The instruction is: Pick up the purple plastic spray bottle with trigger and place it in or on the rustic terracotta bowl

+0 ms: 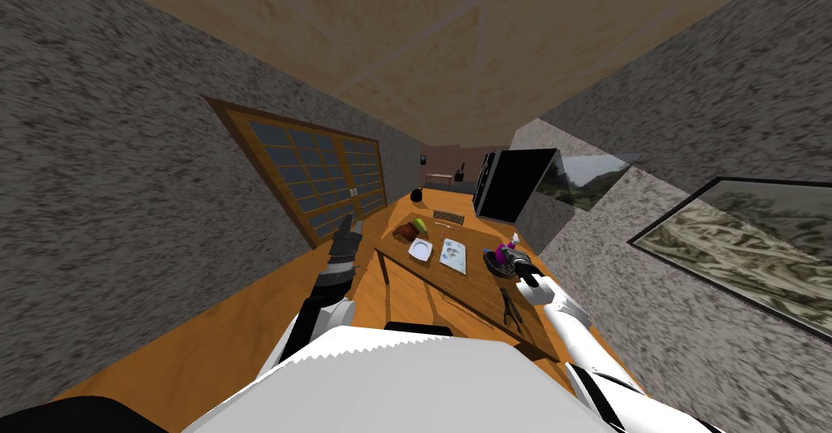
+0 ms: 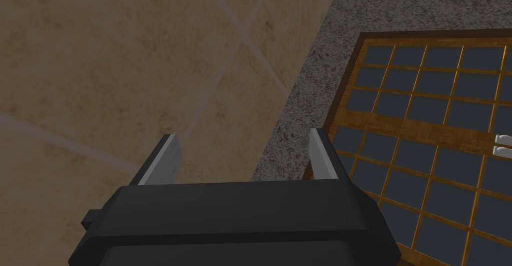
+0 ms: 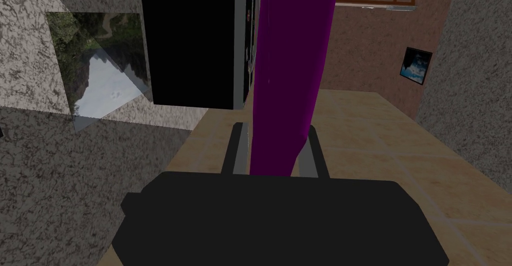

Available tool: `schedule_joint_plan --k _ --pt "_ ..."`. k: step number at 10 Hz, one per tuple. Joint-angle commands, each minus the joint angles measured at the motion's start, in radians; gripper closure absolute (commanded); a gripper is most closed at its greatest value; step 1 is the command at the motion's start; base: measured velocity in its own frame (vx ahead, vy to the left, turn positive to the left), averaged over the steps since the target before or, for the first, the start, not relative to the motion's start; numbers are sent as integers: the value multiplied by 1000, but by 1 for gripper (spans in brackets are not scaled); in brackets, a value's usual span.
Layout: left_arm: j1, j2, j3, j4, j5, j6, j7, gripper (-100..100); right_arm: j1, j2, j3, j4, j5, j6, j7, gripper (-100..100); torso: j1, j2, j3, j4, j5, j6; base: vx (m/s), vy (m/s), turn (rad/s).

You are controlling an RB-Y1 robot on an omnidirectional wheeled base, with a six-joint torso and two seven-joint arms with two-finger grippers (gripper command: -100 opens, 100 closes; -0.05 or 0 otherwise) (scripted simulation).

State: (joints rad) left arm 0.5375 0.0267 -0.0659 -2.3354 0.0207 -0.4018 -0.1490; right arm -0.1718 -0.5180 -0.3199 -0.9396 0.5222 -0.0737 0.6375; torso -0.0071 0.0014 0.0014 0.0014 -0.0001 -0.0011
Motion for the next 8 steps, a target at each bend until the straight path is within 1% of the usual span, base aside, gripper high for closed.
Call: schedule_joint_plan --k 1,2,5,6,7,8 --pt "0 0 0 0 0 0 0 0 0 0 0 0 0 0 0 -100 0 0 0 0 0 0 -1 -18 -5" --pt "0 0 0 0 0 0 0 0 0 0 0 0 0 0 0 -100 5 0 0 0 1 0 -1 -8 1" --pt "0 0 0 0 0 0 0 0 0 0 0 0 0 0 0 -100 8 -1 0 0 2 0 0 0 0" --pt "0 0 0 0 0 0 0 0 0 0 -1 0 0 0 0 0 8 0 0 0 2 -1 0 0 0" --pt "0 0 0 0 0 0 0 0 -32 -21 35 40 -42 -7 15 -100 9 0 0 0 3 -1 -7 13 -57" --pt "0 0 0 0 0 0 0 0 -32 -21 35 40 -42 -7 15 -100 10 0 0 1 3 -1 -10 23 -34"
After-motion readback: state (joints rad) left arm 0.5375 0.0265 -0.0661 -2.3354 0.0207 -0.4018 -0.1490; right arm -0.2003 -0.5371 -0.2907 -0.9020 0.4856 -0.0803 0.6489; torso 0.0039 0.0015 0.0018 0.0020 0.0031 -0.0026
